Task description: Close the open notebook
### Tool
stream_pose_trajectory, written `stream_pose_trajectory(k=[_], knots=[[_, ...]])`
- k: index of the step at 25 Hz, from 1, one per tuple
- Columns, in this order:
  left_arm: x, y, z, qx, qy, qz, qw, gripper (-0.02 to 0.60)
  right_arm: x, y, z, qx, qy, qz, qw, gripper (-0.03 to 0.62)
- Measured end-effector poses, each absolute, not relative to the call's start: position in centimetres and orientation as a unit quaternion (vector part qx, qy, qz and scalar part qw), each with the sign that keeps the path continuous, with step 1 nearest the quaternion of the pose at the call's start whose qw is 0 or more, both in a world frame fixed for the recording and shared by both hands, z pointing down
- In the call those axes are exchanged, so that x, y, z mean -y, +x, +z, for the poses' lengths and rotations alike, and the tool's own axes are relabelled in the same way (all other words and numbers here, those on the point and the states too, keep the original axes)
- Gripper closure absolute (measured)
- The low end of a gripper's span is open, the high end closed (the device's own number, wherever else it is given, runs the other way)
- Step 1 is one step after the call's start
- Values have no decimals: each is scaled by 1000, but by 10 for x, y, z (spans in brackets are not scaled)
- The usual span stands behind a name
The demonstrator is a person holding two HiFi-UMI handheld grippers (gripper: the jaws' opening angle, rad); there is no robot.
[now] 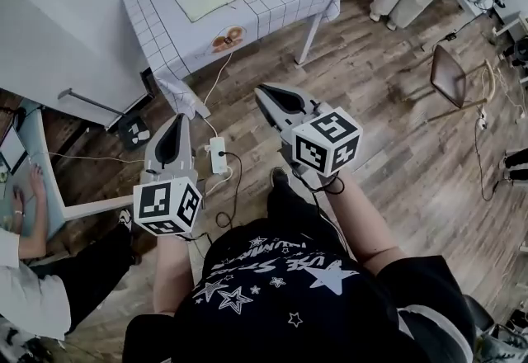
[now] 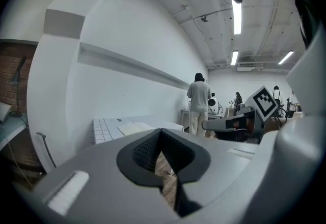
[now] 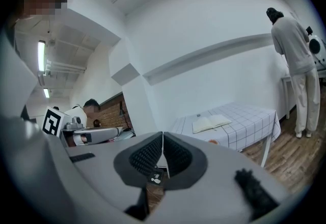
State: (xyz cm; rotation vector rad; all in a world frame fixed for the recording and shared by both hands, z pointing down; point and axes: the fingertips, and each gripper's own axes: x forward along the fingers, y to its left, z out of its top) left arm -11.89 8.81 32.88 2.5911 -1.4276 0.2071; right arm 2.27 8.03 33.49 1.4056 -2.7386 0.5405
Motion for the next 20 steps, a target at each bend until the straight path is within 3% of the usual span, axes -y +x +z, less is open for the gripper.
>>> stream_pose_trajectory(k=[20], knots=[[1, -56, 336, 531, 838, 85, 94, 574, 10, 111, 355, 881, 425, 208, -8, 577]])
